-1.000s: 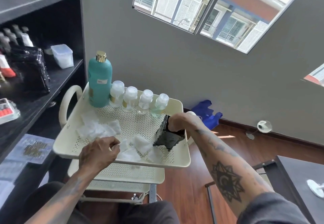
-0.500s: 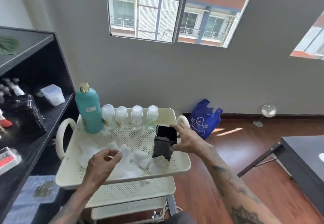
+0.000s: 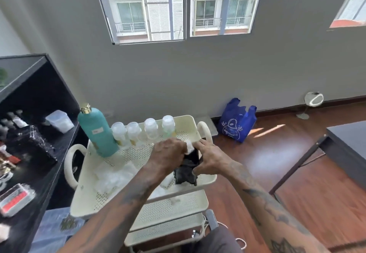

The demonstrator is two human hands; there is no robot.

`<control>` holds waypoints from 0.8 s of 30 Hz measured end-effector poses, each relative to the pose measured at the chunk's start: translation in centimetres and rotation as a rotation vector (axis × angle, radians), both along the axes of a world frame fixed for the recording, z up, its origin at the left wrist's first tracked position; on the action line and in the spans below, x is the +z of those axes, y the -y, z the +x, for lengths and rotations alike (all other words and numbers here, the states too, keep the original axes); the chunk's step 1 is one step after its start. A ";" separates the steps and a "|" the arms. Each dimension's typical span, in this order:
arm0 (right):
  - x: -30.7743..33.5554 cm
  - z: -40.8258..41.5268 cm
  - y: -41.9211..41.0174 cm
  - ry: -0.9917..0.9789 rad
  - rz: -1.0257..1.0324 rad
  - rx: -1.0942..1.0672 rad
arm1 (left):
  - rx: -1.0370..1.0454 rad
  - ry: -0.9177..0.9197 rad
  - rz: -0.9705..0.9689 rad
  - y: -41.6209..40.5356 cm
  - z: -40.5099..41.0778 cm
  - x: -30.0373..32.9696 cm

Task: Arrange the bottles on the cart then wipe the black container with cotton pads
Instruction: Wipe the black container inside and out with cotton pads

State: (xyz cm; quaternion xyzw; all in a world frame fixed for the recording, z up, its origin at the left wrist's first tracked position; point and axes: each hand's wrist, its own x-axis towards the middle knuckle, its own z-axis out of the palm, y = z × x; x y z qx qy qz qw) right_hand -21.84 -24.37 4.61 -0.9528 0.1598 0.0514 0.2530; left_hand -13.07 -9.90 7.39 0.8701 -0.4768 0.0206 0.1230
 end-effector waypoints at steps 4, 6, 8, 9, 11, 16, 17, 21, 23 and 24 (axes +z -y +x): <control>-0.3 -0.3 0.4 0.042 0.041 0.003 | -0.060 -0.062 0.285 1.4 1.1 -0.3; -0.4 -0.4 0.5 0.055 0.058 0.004 | -0.089 -0.134 0.383 2.2 1.7 -0.2; -0.5 -0.5 0.6 0.056 0.072 0.001 | -0.083 -0.191 0.483 2.7 2.1 0.1; -0.6 -0.5 0.6 0.054 0.072 0.001 | -0.089 -0.219 0.546 2.9 2.2 0.1; -0.8 -0.5 0.6 0.045 0.066 0.011 | -0.114 -0.289 0.697 3.4 2.3 0.2; -0.9 -0.2 0.6 0.038 0.072 0.014 | -0.085 -0.429 0.905 4.7 2.0 1.2; -0.8 -0.2 0.7 0.031 0.069 0.016 | -0.081 -0.475 0.907 4.7 2.0 1.4; -0.3 0.1 0.7 -0.001 0.032 0.017 | -0.083 -0.673 0.696 2.9 3.1 3.0; -0.2 0.1 0.7 -0.009 0.009 0.008 | -0.079 -0.783 0.408 0.1 4.1 3.8; -0.1 0.0 0.6 -0.007 0.003 -0.003 | -0.052 -0.805 0.228 -1.7 4.5 4.1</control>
